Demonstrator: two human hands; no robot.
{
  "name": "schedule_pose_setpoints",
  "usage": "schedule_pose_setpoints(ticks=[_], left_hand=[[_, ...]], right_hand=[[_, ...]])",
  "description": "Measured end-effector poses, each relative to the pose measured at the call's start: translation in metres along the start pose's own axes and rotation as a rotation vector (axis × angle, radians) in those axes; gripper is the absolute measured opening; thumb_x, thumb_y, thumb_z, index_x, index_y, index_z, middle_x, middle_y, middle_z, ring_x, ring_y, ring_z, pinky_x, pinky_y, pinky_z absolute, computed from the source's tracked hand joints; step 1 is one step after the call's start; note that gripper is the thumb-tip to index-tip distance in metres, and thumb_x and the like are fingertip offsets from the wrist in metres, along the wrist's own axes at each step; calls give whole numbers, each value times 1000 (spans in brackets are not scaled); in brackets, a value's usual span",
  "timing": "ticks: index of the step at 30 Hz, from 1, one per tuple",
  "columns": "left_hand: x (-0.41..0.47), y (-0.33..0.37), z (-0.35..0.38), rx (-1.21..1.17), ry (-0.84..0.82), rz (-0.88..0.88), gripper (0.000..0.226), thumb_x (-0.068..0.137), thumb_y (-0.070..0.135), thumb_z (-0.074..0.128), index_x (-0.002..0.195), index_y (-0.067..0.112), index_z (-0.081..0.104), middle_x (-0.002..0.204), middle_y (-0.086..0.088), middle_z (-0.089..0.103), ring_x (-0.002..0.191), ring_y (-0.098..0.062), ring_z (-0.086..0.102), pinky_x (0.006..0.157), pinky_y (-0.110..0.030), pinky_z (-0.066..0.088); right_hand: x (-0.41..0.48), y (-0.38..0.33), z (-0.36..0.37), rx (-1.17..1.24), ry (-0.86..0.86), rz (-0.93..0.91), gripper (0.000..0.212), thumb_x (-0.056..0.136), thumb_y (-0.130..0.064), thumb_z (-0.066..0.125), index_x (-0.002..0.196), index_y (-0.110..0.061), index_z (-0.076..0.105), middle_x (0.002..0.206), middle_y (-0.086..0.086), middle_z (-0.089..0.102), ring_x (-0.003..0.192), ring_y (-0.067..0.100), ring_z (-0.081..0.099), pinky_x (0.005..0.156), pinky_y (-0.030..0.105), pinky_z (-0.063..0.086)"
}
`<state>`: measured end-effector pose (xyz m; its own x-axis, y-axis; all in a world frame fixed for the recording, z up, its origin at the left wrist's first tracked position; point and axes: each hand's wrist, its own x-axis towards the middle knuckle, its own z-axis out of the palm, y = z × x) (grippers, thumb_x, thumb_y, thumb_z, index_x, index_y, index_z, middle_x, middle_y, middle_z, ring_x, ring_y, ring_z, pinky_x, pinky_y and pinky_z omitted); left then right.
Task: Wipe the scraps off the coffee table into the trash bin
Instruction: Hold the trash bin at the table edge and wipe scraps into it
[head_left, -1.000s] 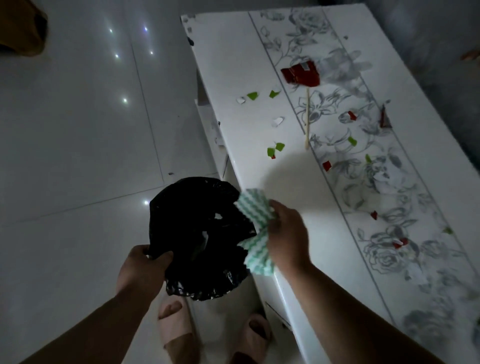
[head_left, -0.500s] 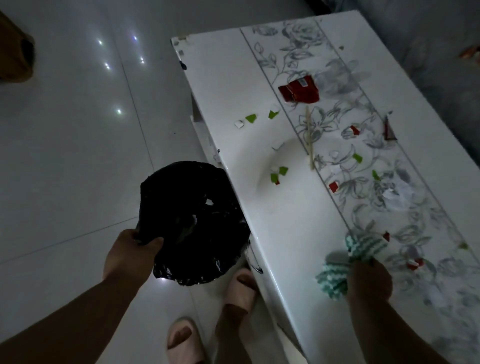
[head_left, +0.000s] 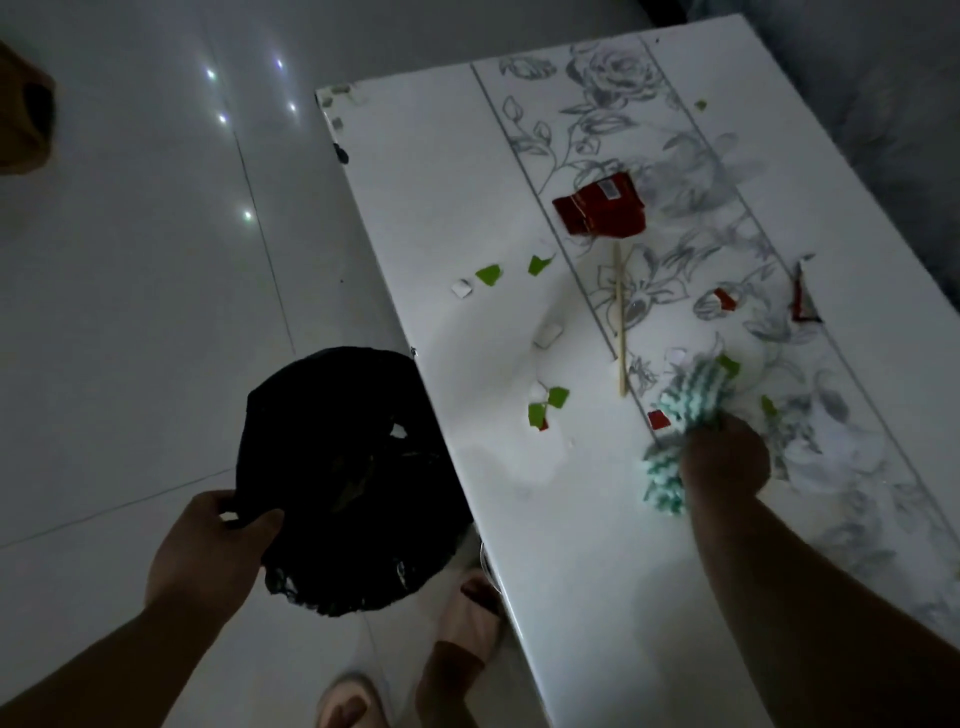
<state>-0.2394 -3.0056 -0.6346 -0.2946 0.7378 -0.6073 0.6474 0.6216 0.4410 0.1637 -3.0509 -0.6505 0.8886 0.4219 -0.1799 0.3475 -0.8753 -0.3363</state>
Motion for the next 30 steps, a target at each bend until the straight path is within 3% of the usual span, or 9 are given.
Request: schedule_pose_setpoints(ticks=[6,13,20,26,30], left_hand=[[1,6,-2,-9,-24,-46,30,82,30,66,107,17,53,94,-10,68,84,-33,66,80,-45,51],[0,9,-2,-28,-70,-84,40,83,30,65,116,13,53,98,-10,68,85,-31,66,75,-40,49],[5,10,-6,-35,-107,-85,43,85,29,63,123,11,52,82,-4,63,68,-21,61,55,-29,40],[16,4,-10,-35,-134,-66,44,83,28,65,121,9,53,83,-4,64,73,-24,64,59,-32,45],[25,-1,-16,-47,-160,-43,43,83,30,66,119,11,53,92,-5,63,81,-26,64,63,-33,47]], right_hand=[[16,-52,15,-117,-119,-301,29,87,-8,52,111,1,65,108,30,66,104,43,57,88,39,40],[-33,-79,34,25,-213,-331,34,83,-2,53,114,-7,67,110,23,67,103,34,61,81,22,36],[-88,-97,54,55,-363,-386,38,87,-8,50,122,-15,62,113,14,65,104,28,61,92,29,48],[-140,-116,73,81,-353,-437,41,85,-7,55,125,-14,59,113,12,58,108,25,54,92,24,37],[-160,-127,79,61,-400,-447,40,92,-11,47,131,-14,53,119,11,57,112,23,52,94,23,36]])
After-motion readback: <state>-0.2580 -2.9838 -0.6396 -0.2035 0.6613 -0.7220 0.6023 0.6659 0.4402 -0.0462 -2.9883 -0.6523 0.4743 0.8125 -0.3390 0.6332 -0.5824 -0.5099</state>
